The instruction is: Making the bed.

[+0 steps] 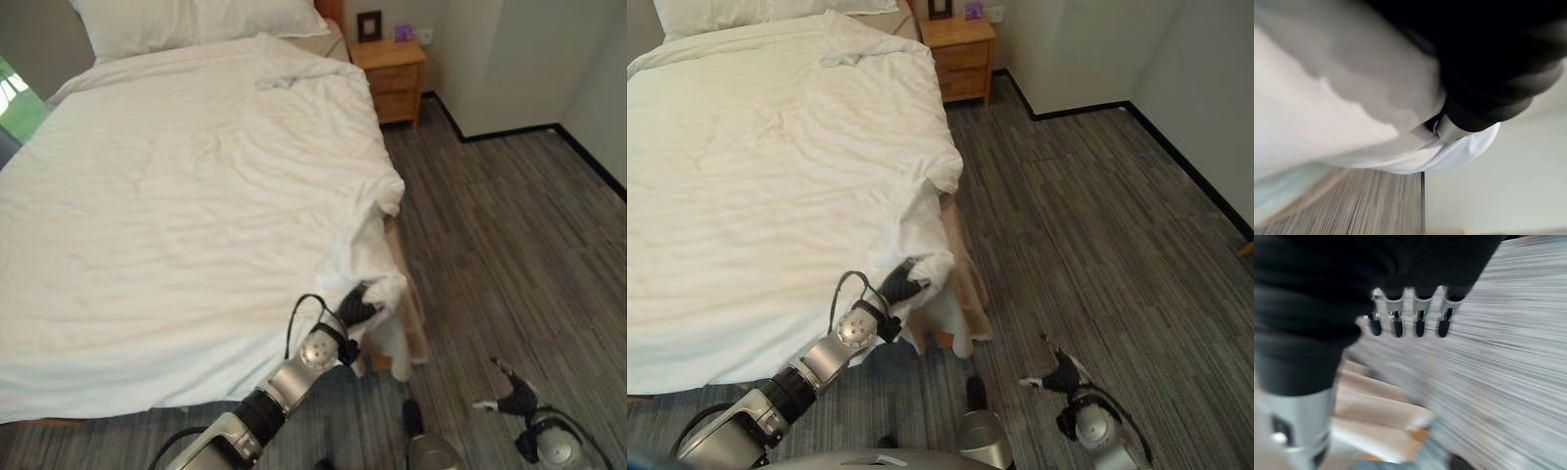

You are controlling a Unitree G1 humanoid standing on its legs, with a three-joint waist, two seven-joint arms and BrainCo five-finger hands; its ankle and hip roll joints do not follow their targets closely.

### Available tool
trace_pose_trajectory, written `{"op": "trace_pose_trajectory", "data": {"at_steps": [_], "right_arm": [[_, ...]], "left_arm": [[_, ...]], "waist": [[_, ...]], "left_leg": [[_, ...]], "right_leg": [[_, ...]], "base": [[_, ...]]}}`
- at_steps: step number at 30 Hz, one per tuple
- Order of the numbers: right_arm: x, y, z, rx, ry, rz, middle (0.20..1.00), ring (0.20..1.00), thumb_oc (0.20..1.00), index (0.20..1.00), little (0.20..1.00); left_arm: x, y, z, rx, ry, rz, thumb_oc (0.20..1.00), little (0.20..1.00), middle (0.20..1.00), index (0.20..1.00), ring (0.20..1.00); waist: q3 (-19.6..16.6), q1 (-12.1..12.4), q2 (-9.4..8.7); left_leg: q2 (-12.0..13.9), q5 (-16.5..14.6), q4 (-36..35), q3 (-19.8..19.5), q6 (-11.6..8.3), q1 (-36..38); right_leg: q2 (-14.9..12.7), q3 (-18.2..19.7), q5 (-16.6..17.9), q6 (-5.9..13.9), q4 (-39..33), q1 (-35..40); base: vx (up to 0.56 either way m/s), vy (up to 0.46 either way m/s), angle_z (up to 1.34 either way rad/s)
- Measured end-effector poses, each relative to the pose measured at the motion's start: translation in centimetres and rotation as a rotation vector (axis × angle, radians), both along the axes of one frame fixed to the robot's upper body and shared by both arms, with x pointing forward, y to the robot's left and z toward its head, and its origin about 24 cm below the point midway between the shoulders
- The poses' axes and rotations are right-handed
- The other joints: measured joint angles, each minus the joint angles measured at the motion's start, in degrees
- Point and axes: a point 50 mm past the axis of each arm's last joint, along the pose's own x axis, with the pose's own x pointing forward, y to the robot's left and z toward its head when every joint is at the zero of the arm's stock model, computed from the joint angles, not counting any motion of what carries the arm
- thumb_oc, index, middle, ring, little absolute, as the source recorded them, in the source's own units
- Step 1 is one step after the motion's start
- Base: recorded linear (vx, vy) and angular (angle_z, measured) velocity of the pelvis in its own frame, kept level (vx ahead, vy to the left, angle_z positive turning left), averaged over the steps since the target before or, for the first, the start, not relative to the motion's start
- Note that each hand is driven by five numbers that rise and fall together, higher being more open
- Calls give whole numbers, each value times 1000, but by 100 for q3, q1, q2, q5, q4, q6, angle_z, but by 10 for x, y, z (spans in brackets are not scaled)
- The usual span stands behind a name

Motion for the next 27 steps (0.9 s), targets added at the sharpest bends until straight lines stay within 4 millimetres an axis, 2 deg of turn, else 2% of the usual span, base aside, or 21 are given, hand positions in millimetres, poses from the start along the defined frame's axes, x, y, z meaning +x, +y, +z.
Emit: {"op": "trace_pose_trajectory", "data": {"at_steps": [3, 6, 7, 9, 11, 13, 15, 17, 21, 22, 23, 24, 25, 26, 27], "right_arm": [[-26, -2, -19, 10, 124, -109, 1000, 1000, 1000, 1000, 1000], [-46, -3, -32, 34, 210, -221, 1000, 1000, 1000, 1000, 1000], [-57, -6, -37, 38, 263, -288, 1000, 1000, 1000, 1000, 1000], [-67, -11, -39, 33, 302, -341, 1000, 1000, 1000, 1000, 1000], [-69, -13, -39, 36, 302, -366, 1000, 1000, 1000, 1000, 1000], [-71, -17, -37, 51, 281, -436, 1000, 1000, 1000, 1000, 1000], [-75, -27, -35, 36, 285, -481, 1000, 1000, 1000, 1000, 1000], [-73, -31, -33, 28, 278, -483, 1000, 1000, 1000, 1000, 1000], [-64, -40, -27, -3, 242, -484, 1000, 1000, 1000, 1000, 1000], [-60, -42, -25, -10, 224, -484, 1000, 1000, 1000, 1000, 1000], [-47, -51, -16, -25, 153, -500, 1000, 1000, 1000, 1000, 1000], [-36, -69, 0, -74, 69, -493, 580, 580, 580, 580, 580], [-29, -83, 13, -129, 14, -494, 200, 200, 200, 200, 200], [-14, -96, 31, -149, -74, -494, 200, 200, 200, 200, 200], [11, -106, 69, -178, -272, -438, 200, 200, 200, 200, 200]], "left_arm": [[-13, -19, -10, 77, 37, -186, 1000, 1000, 1000, 1000, 1000], [-25, -37, -17, 116, 84, -343, 1000, 1000, 1000, 1000, 1000], [-40, -56, -16, 110, 98, -482, 1000, 1000, 1000, 1000, 1000], [-56, -76, -9, 73, 92, -604, 1000, 1000, 1000, 1000, 1000], [-61, -86, 1, 31, 70, -655, 1000, 1000, 1000, 1000, 1000], [-60, -91, 13, 10, 25, -685, 1000, 1000, 1000, 1000, 1000], [-58, -95, 29, -25, -34, -719, 1000, 1000, 1000, 1000, 1000], [-58, -96, 33, -40, -42, -724, 1000, 1000, 1000, 1000, 1000], [-54, -92, 33, -148, 40, -641, 1000, 1000, 1000, 1000, 1000], [-53, -91, 33, -161, 44, -623, 1000, 1000, 1000, 1000, 1000], [-43, -82, 36, -203, 46, -539, 1000, 1000, 1000, 1000, 1000], [-23, -63, 46, -267, 9, -388, 1000, 1000, 1000, 1000, 1000], [-10, -51, 53, -292, -25, -295, 1000, 1000, 1000, 1000, 1000], [0, -31, 60, -348, -54, -193, 1000, 1000, 1000, 1000, 1000], [8, 12, 66, -406, -99, -19, 1000, 1000, 1000, 1000, 1000]], "waist": [[20, -26, 37], [31, -134, 53], [35, -195, 54], [72, -229, 57], [110, -305, 57], [172, -320, 76], [198, -304, 209], [213, -303, 284], [222, -286, 288], [223, -273, 284], [232, -235, 267], [262, -255, 229], [268, -154, 190], [292, -21, 172], [296, -33, 188]], "left_leg": [[-85, -47, 0, 32, 59, 73], [-171, -126, -5, 78, 113, 148], [-217, -156, -4, 94, 148, 166], [-247, -176, -4, 136, 164, 190], [-251, -180, -4, 143, 165, 208], [-249, -203, -5, 182, 179, 227], [-248, -214, -6, 176, 179, 237], [-245, -216, -5, 171, 175, 238], [-228, -220, -5, 187, 169, 260], [-225, -222, -6, 186, 166, 264], [-217, -229, -5, 199, 155, 282], [-196, -232, -4, 192, 150, 344], [-187, -232, -6, 148, 151, 353], [-168, -261, -8, 110, 108, 329], [-147, -257, -6, 78, 103, 348]], "right_leg": [[-52, 43, -3, 95, 7, 67], [-161, 102, -27, 152, 1, 116], [-212, 130, -30, 198, 5, 137], [-232, 176, -30, 216, 17, 138], [-232, 187, -30, 218, 17, 150], [-223, 225, -25, 218, 0, 148], [-221, 226, -20, 220, 0, 160], [-214, 224, -20, 219, 1, 159], [-198, 229, -18, 216, -2, 158], [-198, 226, -18, 216, -1, 162], [-194, 223, -13, 216, 25, 192], [-177, 218, -14, 217, 2, 264], [-169, 185, -21, 223, -2, 285], [-155, 161, -18, 221, 26, 314], [-118, 144, -15, 214, 24, 336]], "base": [[8, 28, -5], [11, 17, -7], [5, 17, -5], [5, 11, -9], [2, 5, -5], [3, 1, -8], [-3, 0, -2], [-35, -23, 0], [-23, -41, -2], [-12, -34, -2], [-19, -51, -2], [2, -34, 5], [-10, -52, 7], [13, -44, 3], [18, -38, 16]]}}
